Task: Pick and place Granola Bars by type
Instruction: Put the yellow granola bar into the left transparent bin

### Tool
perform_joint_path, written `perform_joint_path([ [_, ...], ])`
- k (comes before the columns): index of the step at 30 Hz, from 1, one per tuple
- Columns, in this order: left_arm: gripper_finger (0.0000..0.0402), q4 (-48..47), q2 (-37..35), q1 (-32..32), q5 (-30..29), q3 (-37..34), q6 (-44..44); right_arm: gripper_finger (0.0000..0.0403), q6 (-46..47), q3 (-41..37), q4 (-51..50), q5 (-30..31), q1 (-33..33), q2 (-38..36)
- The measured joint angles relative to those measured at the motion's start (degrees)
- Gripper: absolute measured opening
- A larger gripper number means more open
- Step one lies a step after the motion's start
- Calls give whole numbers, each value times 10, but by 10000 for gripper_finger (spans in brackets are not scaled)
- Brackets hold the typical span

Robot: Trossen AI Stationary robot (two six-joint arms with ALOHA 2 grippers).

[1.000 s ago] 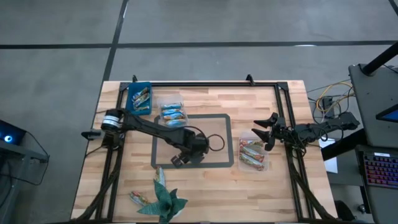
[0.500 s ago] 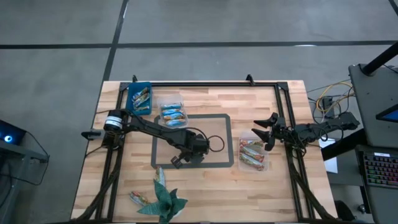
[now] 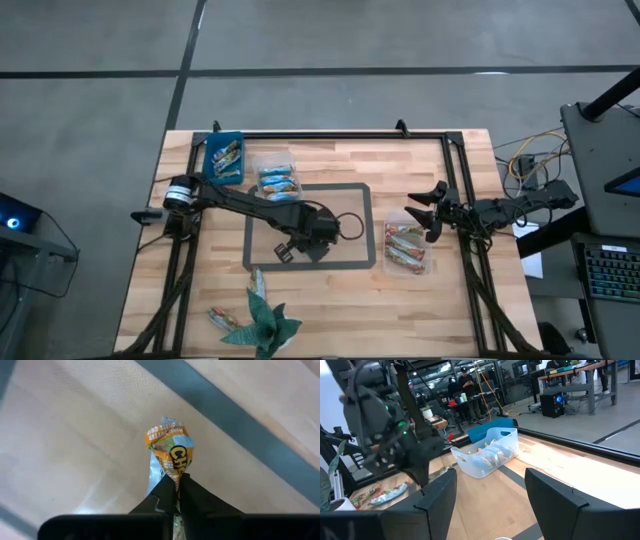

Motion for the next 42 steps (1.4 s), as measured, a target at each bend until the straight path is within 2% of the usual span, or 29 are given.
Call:
perform_joint_path([
  [4,0,-21,-23,5,-30,26,6,224,0,0,0,0,0,0],
  [8,0,-28,-59,20,-74,21,0,224,0,0,0,0,0,-1],
  [21,0,11,-221,96,-139,-87,-82,224,0,0,0,0,0,0],
  [28,0,38,-303,142,-152,-156,-132,224,0,0,0,0,0,1],
  [32,0,55,-337,174,-155,-194,-189,224,0,0,0,0,0,0],
  [37,0,88,-356,202,-151,-244,-273,224,0,0,0,0,0,0],
  [42,0,133,-348,206,-109,-283,-319,224,0,0,0,0,0,0],
])
